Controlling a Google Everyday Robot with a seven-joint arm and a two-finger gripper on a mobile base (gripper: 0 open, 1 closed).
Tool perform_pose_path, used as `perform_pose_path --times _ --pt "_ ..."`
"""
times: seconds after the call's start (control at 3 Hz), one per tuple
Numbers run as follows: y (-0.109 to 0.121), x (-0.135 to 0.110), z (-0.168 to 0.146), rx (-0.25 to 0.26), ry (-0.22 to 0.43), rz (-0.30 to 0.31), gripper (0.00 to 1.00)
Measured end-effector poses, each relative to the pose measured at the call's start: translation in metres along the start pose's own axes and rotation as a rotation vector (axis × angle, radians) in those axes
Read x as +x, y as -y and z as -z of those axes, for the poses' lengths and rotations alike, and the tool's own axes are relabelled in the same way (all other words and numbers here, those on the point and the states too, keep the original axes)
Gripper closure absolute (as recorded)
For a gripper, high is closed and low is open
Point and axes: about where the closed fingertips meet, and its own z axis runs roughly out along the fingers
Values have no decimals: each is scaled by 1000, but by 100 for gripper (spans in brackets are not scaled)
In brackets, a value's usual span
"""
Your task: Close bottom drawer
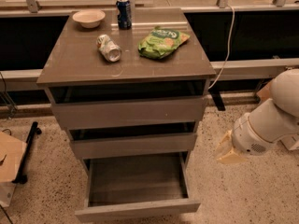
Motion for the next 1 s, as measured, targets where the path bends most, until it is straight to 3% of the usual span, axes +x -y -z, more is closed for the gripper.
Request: perform_pose_path --times 0.33,0.67,1.0 --pt "-4 4 -10 -21 -14 -19 100" --pt "-15 12 -45 -57 19 -38 100" --pt "-16 21 -101 -33 97 -56 100"
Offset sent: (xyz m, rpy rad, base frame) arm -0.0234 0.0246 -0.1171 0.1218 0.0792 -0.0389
